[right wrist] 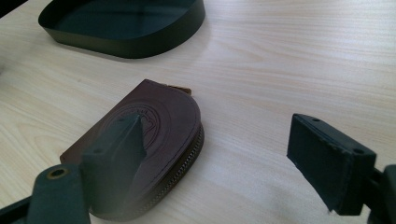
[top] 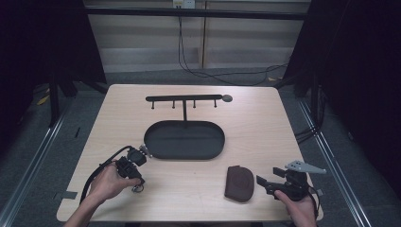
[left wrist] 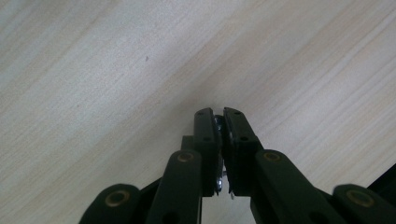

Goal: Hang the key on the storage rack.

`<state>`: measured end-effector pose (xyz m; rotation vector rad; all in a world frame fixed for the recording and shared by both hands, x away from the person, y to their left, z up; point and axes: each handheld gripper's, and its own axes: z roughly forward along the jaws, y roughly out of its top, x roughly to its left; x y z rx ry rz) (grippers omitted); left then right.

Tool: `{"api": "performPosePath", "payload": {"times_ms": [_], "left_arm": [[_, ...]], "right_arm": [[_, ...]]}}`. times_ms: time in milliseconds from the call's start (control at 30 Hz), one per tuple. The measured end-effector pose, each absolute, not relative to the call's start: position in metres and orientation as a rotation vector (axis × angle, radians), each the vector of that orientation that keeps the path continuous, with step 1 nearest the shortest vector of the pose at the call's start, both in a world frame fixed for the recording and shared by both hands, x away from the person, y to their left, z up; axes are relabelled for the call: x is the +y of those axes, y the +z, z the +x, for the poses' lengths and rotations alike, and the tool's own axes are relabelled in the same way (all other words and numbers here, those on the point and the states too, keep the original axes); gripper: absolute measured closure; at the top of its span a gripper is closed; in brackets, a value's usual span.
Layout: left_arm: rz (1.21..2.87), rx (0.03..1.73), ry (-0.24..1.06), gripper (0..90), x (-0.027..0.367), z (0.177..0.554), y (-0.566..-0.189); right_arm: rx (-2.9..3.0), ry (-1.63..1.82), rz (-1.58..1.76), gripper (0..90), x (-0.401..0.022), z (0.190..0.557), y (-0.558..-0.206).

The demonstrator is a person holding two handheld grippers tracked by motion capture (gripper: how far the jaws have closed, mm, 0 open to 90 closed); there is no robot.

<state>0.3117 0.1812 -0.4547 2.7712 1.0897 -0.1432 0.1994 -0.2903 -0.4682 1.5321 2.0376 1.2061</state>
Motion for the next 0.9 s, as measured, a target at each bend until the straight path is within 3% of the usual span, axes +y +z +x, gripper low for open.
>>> {"api": "performPosePath", "payload": {"times_ms": [900], "left_arm": [[2.695, 1.081, -0.072, 85.4, 0.195, 0.312, -0.417]], "right_arm": [[2.037, 1.191, 1.540, 19.2, -0.290, 0.200, -0.468]]}}
